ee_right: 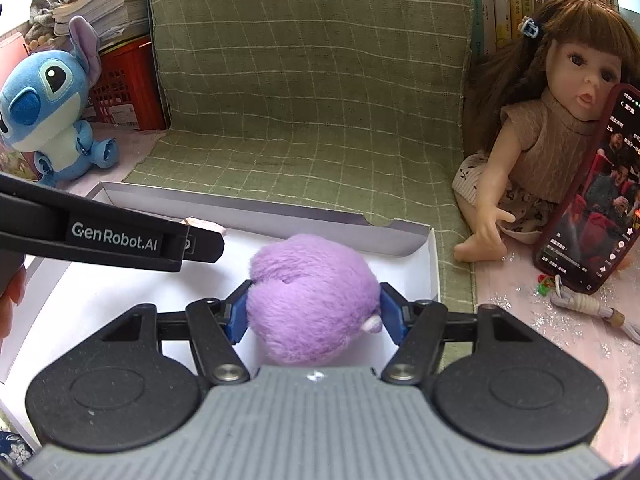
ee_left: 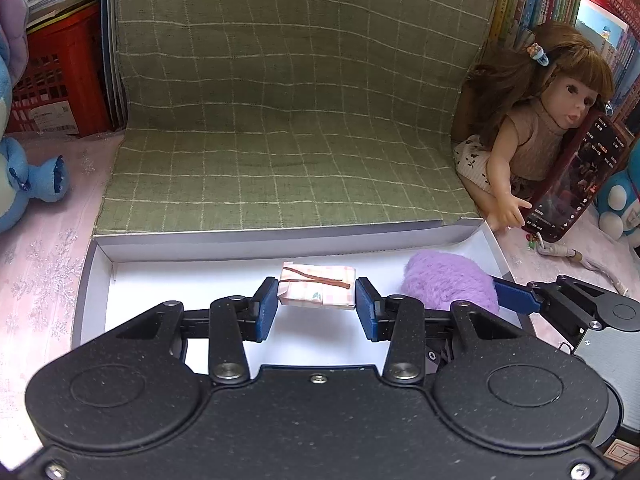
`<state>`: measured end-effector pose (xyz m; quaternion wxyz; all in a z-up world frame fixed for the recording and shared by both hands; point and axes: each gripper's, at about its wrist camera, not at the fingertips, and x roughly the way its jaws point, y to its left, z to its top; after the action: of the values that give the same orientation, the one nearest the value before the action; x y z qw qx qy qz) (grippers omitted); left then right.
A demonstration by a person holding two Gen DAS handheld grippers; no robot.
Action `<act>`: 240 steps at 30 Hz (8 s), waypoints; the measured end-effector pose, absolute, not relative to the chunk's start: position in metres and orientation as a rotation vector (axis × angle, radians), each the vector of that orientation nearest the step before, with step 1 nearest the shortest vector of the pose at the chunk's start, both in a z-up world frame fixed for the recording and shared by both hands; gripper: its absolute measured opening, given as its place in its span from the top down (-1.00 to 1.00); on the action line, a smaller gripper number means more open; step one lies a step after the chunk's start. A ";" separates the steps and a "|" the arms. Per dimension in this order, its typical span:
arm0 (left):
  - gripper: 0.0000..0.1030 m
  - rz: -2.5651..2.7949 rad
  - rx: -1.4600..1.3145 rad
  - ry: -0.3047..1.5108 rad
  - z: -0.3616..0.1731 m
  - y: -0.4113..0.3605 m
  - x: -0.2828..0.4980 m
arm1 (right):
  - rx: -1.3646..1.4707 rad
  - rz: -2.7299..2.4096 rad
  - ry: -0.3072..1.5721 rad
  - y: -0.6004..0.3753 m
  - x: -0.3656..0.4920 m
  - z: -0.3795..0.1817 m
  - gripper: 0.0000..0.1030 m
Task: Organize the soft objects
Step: 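Carry the packet and plush heart with both grippers over the white box, then open both grippers to drop the packet and plush heart into the box, then move both grippers back to the pile of soft items, then grasp green mesh scrunchie with left gripper while right gripper grasps white sponge block, then lift and carry the scrunchie and sponge with both grippers into the box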
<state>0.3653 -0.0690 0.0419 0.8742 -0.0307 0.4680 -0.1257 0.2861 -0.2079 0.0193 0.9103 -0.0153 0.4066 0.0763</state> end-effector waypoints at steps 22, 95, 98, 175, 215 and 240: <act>-0.15 -0.267 -0.066 0.989 0.026 -0.073 0.369 | -0.001 0.174 0.839 -0.213 0.285 0.013 -0.73; -0.06 -0.284 -0.022 0.571 0.029 0.011 -0.023 | 0.188 0.158 0.441 -0.245 -0.036 0.001 -0.62; 0.01 -0.286 -0.031 0.581 0.024 0.007 -0.019 | 0.186 0.170 0.448 -0.242 -0.034 0.001 -0.55; 0.69 -0.307 -0.021 0.378 0.087 0.018 -0.009 | 0.169 0.115 0.424 -0.236 -0.011 0.043 -0.31; 0.69 -0.350 -0.365 0.770 0.047 -0.039 0.259 | -0.078 0.163 0.660 -0.200 0.153 0.039 -0.31; 0.67 -0.295 -0.384 0.788 0.032 -0.028 0.273 | -0.062 0.104 0.738 -0.203 0.170 0.028 -0.33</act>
<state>0.2727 -0.0280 0.0321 0.8949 -0.1852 0.3803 -0.1424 0.1701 -0.2033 0.0279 0.9309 -0.0302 0.3603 0.0508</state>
